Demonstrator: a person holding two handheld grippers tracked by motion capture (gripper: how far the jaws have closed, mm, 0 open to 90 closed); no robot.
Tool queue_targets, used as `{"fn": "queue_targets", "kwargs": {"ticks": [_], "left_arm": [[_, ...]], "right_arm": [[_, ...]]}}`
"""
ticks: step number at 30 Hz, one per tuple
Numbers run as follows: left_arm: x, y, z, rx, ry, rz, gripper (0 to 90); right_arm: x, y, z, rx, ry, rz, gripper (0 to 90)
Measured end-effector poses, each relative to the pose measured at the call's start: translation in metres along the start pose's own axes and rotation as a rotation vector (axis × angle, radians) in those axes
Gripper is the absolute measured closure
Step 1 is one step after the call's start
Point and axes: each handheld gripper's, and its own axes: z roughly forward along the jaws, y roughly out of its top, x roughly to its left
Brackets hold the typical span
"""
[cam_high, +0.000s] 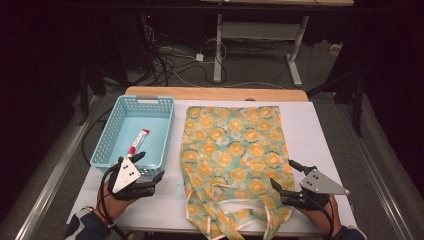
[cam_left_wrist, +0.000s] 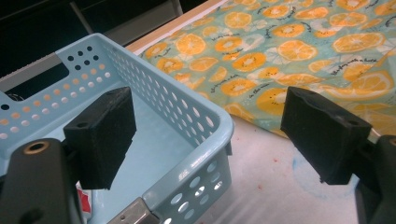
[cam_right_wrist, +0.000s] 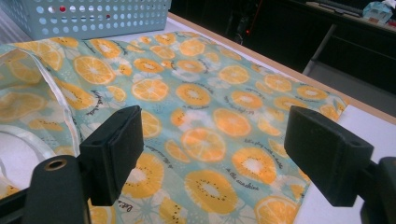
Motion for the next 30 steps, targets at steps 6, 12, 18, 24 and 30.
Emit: {"fn": "queue_targets", "kwargs": {"ticks": [6,12,18,24,30], "left_arm": [[0.0,0.0,-0.001,0.002,0.001,0.002,17.6],[0.0,-0.001,-0.001,0.008,-0.002,0.011,17.6],[0.0,-0.004,-0.004,0.016,-0.001,0.008,17.6],[0.0,-0.004,-0.005,0.012,0.0,0.003,17.6],[0.0,-0.005,-0.001,0.025,-0.006,0.005,17.6]], "right_arm": [[-0.001,0.0,0.0,0.01,0.0,-0.004,21.1],[-0.001,0.001,0.006,0.034,-0.007,-0.012,21.8],[-0.004,0.005,0.015,0.053,-0.006,-0.021,23.2],[-0.023,0.016,0.031,0.088,0.011,-0.024,25.8],[-0.059,0.023,0.065,0.139,-0.04,-0.015,36.9]]}}
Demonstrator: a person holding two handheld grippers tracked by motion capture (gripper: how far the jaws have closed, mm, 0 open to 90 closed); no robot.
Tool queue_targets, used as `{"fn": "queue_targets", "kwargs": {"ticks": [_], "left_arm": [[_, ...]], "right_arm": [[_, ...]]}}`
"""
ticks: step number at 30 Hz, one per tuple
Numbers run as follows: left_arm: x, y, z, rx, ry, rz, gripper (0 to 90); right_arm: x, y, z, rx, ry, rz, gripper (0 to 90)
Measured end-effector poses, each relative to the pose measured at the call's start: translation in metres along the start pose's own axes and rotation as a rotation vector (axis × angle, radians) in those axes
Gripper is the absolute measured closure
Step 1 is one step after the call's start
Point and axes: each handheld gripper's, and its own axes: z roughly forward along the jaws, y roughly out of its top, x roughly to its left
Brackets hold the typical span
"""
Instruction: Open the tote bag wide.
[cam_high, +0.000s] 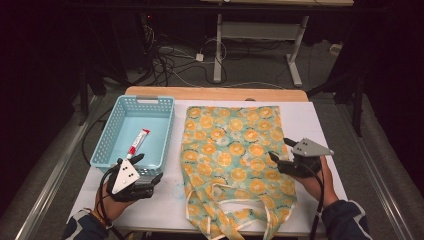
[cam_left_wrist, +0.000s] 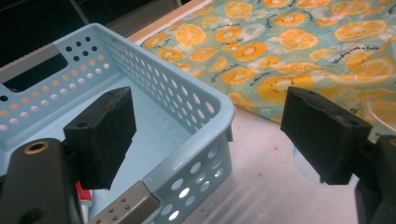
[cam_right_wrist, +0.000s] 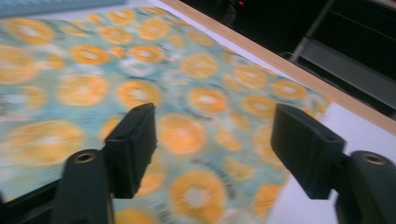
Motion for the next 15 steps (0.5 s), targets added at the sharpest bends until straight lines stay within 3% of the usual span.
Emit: {"fn": "queue_targets", "kwargs": {"ticks": [6,11,15], "left_arm": [[-0.003,0.001,0.001,0.004,-0.005,0.015,17.6],[-0.004,0.0,0.002,0.012,-0.013,0.027,17.6],[-0.003,-0.002,0.002,0.015,-0.02,0.022,17.6]], "right_arm": [[-0.037,0.001,0.053,0.159,-0.047,0.004,52.7],[-0.062,-0.003,0.086,0.291,-0.079,0.079,53.8],[-0.073,-0.015,0.102,0.34,-0.085,0.172,56.5]]}}
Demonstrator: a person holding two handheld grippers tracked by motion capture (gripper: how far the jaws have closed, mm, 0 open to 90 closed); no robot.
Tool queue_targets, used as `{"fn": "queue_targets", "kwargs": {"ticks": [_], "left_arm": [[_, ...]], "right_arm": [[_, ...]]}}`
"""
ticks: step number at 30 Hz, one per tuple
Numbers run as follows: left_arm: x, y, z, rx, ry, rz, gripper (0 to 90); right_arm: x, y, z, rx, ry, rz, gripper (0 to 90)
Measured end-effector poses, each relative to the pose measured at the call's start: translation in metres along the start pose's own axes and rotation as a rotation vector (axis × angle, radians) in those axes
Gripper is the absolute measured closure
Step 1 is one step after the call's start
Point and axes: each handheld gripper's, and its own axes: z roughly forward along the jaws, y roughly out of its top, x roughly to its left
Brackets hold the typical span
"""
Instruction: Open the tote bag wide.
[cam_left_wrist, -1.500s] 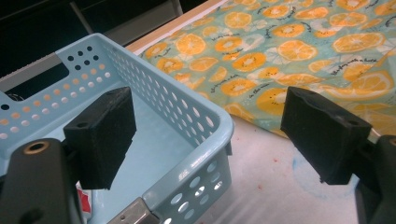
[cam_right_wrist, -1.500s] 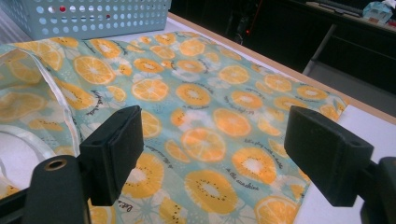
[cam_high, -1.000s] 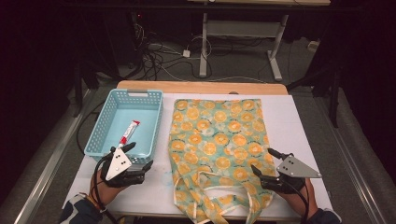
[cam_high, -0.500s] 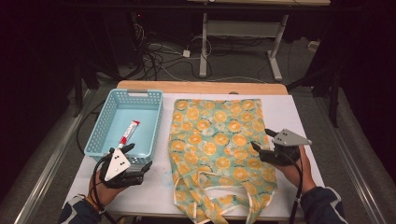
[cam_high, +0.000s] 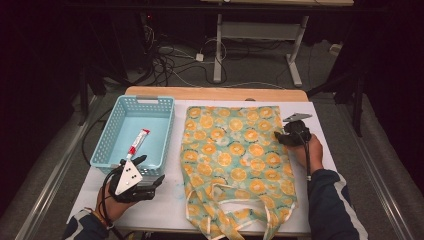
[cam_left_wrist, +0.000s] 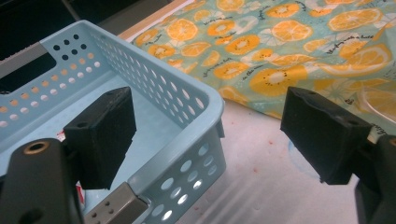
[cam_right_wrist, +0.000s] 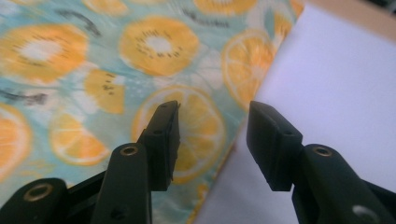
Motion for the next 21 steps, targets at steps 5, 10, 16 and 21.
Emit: {"fn": "queue_targets", "kwargs": {"ticks": [5,10,16,21], "left_arm": [[0.0,0.0,0.003,0.02,0.004,0.009,17.9],[0.003,0.001,0.004,0.013,0.004,-0.002,18.0],[0.008,0.001,0.002,-0.004,0.0,-0.017,18.1],[0.011,0.002,0.002,-0.014,-0.002,-0.02,18.1]], "right_arm": [[-0.007,-0.001,0.003,-0.017,0.033,0.08,79.9],[0.001,0.009,0.006,0.026,-0.031,0.045,90.0],[-0.005,0.01,0.011,0.03,-0.178,0.087,90.0],[-0.026,-0.001,0.007,0.028,-0.252,0.214,90.0]]}}
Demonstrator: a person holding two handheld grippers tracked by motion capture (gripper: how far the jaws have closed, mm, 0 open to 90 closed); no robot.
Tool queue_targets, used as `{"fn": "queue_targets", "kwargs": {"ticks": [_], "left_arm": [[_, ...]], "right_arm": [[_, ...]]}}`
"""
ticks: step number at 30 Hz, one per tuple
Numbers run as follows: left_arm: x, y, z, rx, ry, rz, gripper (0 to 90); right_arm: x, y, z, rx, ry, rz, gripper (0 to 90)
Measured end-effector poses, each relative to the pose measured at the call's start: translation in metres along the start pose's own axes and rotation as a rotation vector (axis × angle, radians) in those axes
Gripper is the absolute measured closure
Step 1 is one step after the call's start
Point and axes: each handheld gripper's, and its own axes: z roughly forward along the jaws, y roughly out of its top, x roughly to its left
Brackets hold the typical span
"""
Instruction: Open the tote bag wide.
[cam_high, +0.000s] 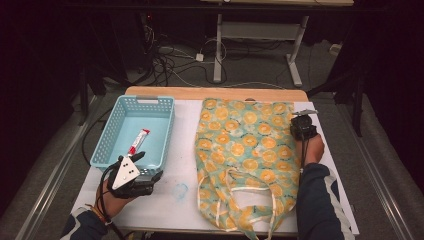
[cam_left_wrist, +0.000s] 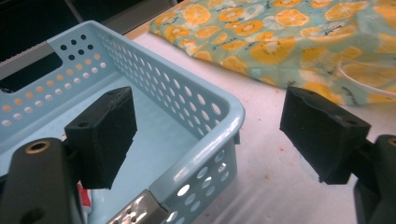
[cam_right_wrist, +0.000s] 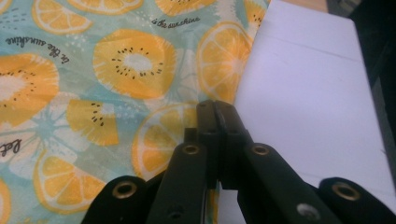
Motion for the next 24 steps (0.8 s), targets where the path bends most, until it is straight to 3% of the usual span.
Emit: {"fn": "queue_targets", "kwargs": {"ticks": [4,8,9,11,13,16,17,19,20,24], "left_arm": [[0.001,-0.001,0.001,0.009,-0.005,0.005,18.1],[-0.001,0.001,-0.002,-0.005,-0.002,0.009,18.1],[-0.001,0.001,-0.003,-0.007,0.0,0.009,18.1],[-0.001,0.002,-0.005,-0.009,0.003,0.011,18.1],[-0.002,0.002,-0.006,-0.011,0.005,0.013,18.1],[-0.003,0.002,-0.008,-0.014,0.007,0.009,18.1],[-0.003,0.003,-0.008,-0.012,0.008,0.009,18.1],[-0.004,0.003,-0.008,-0.012,0.01,0.012,18.1],[-0.005,0.003,-0.009,-0.012,0.009,0.013,18.1],[-0.006,0.004,-0.009,-0.01,0.008,0.017,18.1]], "right_arm": [[-0.006,-0.004,-0.008,0.032,0.049,0.015,90.0],[-0.005,-0.013,-0.02,0.042,0.109,-0.017,88.4],[-0.005,-0.016,-0.026,0.032,0.14,-0.015,86.4],[-0.003,-0.021,-0.035,0.025,0.164,-0.062,75.9],[0.002,-0.026,-0.051,-0.038,0.235,-0.086,72.7],[0.018,-0.031,-0.077,-0.097,0.326,-0.158,61.7],[0.027,-0.032,-0.091,-0.129,0.395,-0.21,61.3],[0.045,-0.033,-0.118,-0.191,0.475,-0.289,54.4],[0.055,-0.034,-0.131,-0.212,0.542,-0.332,52.7],[0.097,-0.04,-0.17,-0.278,0.691,-0.502,47.4]]}}
